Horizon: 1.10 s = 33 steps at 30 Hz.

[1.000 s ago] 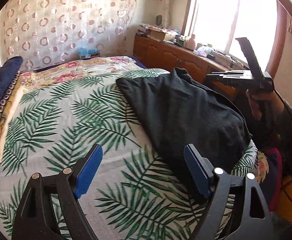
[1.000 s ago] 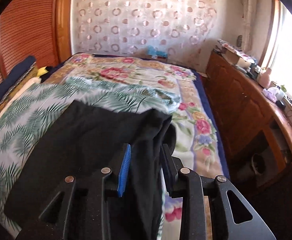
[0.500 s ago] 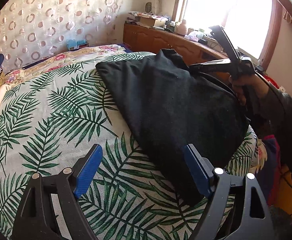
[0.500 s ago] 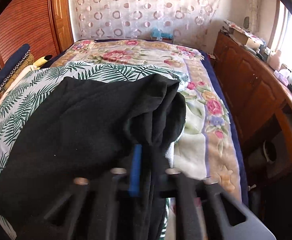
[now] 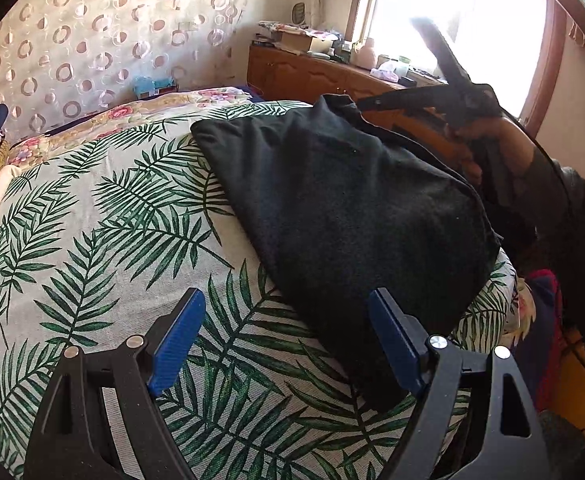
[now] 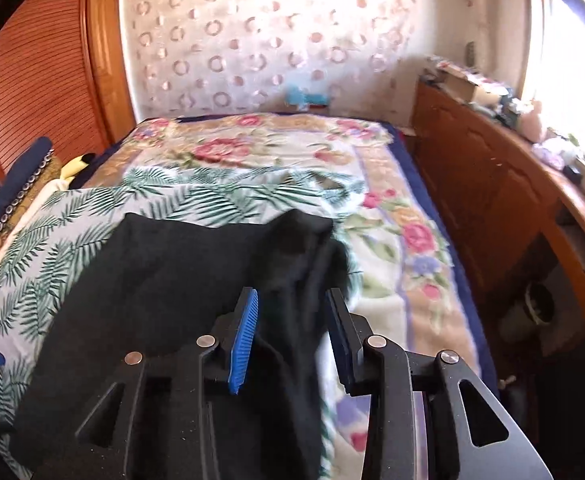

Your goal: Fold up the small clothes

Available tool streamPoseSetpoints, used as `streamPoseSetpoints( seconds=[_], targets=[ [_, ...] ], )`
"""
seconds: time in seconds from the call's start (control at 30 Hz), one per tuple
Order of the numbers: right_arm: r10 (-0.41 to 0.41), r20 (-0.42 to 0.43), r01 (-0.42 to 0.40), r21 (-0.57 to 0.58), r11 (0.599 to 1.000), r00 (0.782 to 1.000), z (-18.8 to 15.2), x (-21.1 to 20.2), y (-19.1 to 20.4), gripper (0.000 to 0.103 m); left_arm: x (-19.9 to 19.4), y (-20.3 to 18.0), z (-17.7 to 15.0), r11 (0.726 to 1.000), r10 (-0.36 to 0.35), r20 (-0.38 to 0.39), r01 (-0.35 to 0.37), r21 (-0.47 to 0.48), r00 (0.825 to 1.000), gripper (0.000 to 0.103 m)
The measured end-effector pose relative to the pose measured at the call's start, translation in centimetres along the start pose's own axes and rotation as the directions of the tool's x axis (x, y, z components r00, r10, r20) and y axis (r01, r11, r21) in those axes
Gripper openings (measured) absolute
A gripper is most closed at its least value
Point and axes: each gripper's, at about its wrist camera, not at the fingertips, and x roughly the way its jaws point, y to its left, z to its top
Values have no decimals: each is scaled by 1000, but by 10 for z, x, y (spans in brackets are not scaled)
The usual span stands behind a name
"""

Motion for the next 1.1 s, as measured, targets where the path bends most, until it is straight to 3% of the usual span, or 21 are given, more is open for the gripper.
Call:
streamPoseSetpoints(
  seconds=[0.17, 0.2, 0.23, 0.37, 0.43, 0.5, 0.63, 0.77, 1.0, 1.1],
  targets=[
    [-33, -98, 29, -37, 999, 995, 13, 37, 8, 36, 1, 1, -1, 1000, -4, -3, 4, 1, 1000, 84],
    [-52, -106, 46, -55, 997, 993, 15, 39, 6, 13, 1, 1, -1, 1000, -5, -4, 5, 1, 1000, 84],
    [-83, -111, 76, -69, 995, 990, 17, 39, 1, 4, 2, 0, -2, 1000, -7, -6, 7, 3, 1000, 84],
    [-192, -77, 194, 20, 981, 978, 21, 24, -38, 4, 4, 0, -4, 1000, -19, -13, 19, 4, 1000, 84],
    [-209, -70, 212, 42, 976, 975, 19, 16, -51, 5, 6, 1, -5, 1000, -30, -24, 29, -1, 999, 84],
    [-193, -58, 195, 38, 980, 980, 15, 8, -55, 13, 8, 0, -6, 999, -39, -35, 39, -5, 999, 84],
    [-161, 2, 161, 28, 987, 987, -3, -22, -45, 20, 8, -3, -7, 999, -49, -48, 50, 6, 998, 84],
    [-83, 45, 83, 5, 997, 996, -33, -45, -25, 49, 7, -9, -10, 998, -65, -63, 67, 21, 996, 79],
    [34, 57, -29, -77, 997, 998, -109, -91, 13, 51, 6, -20, -21, 991, -126, -106, 129, 28, 986, 45],
    [68, 30, -63, -131, 989, 997, -137, -105, 17, 52, 6, -28, -24, 989, -128, -115, 135, 55, 985, 44]
  ],
)
